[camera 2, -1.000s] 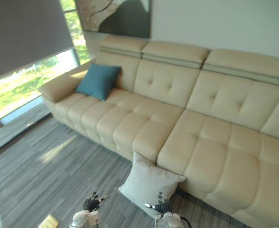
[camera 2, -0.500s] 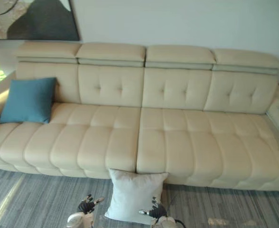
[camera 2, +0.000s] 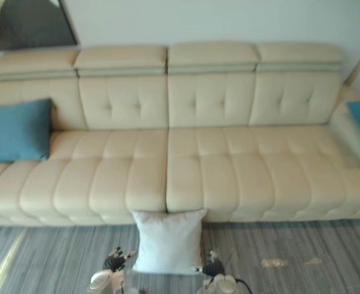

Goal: Pick up cushions and gather them together orderly.

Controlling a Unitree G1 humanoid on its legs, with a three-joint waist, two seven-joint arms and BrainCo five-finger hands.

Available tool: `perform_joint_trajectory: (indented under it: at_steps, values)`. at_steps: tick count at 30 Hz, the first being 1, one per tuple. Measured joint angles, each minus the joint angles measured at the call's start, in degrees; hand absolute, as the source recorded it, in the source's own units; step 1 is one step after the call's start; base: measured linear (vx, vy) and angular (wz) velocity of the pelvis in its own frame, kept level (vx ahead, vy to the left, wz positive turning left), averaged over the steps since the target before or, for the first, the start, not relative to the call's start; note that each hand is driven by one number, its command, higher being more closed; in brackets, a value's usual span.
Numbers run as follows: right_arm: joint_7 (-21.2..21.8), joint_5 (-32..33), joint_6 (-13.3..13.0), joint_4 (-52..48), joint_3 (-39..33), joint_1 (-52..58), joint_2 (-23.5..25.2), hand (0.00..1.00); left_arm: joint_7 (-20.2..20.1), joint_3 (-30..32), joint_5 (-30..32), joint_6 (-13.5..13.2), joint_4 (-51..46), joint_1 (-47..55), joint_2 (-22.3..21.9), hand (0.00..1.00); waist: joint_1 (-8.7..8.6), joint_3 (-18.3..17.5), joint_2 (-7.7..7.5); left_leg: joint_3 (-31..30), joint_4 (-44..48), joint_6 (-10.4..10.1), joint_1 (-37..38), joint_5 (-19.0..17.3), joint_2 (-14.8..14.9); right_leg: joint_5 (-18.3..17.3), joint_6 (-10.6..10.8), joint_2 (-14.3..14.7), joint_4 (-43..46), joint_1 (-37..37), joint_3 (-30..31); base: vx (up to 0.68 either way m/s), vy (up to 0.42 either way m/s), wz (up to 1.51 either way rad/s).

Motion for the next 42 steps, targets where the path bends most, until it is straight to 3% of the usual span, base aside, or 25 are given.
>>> perform_joint_trajectory:
  at_steps: [2,7,13,18,21,26,33,34,35,42]
  values:
    - [-1.38,0.89,-0.60,-3.06,-1.86,-3.60,-0.38,0.00,1.63,0.10,-2.03,-0.13,-1.15,-3.59,1.67,0.00,-0.06,2.69,-0.82,-1.92,6.84,-0.64,-8.64,-1.32,0.71,-1.45,-1.33,-0.11,6.11,-7.72,-0.65,-0.27,-0.113,0.14]
    - [-5.64,4.66,-1.79,-6.59,-4.38,-13.81,-1.65,0.00,4.52,0.76,-6.44,-1.45,-7.05,-13.89,4.77,0.00,-0.61,7.37,-2.39,-4.94,21.77,-0.83,-27.48,-4.14,1.88,-4.66,-1.85,-1.04,20.06,-25.30,-0.52,-0.30,-0.058,0.08]
    - [-8.52,7.12,-2.22,-5.85,-8.34,-28.67,-3.74,0.00,6.47,2.50,-10.36,-1.81,-9.50,-27.10,10.71,0.00,-1.00,11.29,-2.14,-7.41,29.08,-0.64,-46.78,-3.60,2.15,-4.04,-1.97,-1.04,26.48,-43.86,-0.73,-0.23,-0.019,-0.05]
    - [-10.09,9.31,-2.23,-2.33,-12.49,-41.23,-9.14,0.00,6.47,2.42,-10.64,-1.61,-9.88,-37.56,14.92,0.00,-0.99,14.86,-2.08,-9.44,34.86,0.06,-60.35,-2.15,2.09,-2.66,-1.92,-1.17,31.89,-56.64,-1.07,-0.09,-0.011,0.03]
    - [-10.53,9.78,-2.27,-0.50,-13.03,-47.90,-12.06,0.00,6.45,2.20,-10.63,-1.53,-10.04,-43.50,16.91,0.00,-1.03,17.69,-2.16,-10.11,38.63,-0.27,-66.14,-2.50,2.04,-3.15,-2.90,-1.65,35.54,-62.02,-1.12,-0.01,0.014,0.06]
    - [-11.57,9.74,-2.40,-0.40,-7.64,-58.70,-13.87,0.00,7.83,-2.51,-10.64,-1.68,-13.45,-53.33,19.54,0.00,-0.45,18.52,-2.14,-10.98,44.03,-0.38,-77.88,-3.45,2.25,-3.46,-3.41,-1.90,40.16,-73.34,-0.77,0.00,0.030,-0.05]
    - [-14.27,9.83,-2.92,-0.72,-2.03,-65.94,-11.28,0.00,11.45,-7.87,-10.65,-2.37,-17.03,-62.73,16.21,0.00,0.62,20.10,-2.01,-10.88,47.56,0.30,-83.62,-4.33,2.04,-3.73,-3.78,-2.73,43.24,-78.94,0.10,0.01,0.028,0.01]
    - [-14.79,10.23,-3.24,-1.05,-1.87,-66.20,-10.78,1.00,12.56,-8.29,-10.67,-2.49,-17.60,-63.37,15.11,0.00,0.70,20.10,-2.01,-10.77,48.07,0.55,-84.23,-4.48,2.02,-3.73,-3.77,-2.79,43.64,-79.55,0.33,0.01,0.029,-0.04]
    - [-15.15,11.19,-3.58,-1.31,-1.77,-66.26,-10.72,1.00,13.57,-8.67,-10.70,-2.63,-18.33,-63.44,14.61,1.00,0.70,20.11,-2.00,-10.75,48.41,0.63,-84.69,-4.53,1.98,-3.73,-3.76,-2.84,43.87,-80.00,0.40,0.00,0.000,0.00]
    - [-17.72,13.80,-3.70,-7.68,0.60,-64.64,-9.61,1.00,18.97,-8.92,-12.39,-2.72,-23.07,-62.16,13.15,1.00,0.61,20.11,-2.00,-10.72,48.73,0.45,-85.27,-4.42,2.03,-3.51,-4.07,-2.81,44.24,-80.78,0.39,0.00,0.000,0.00]
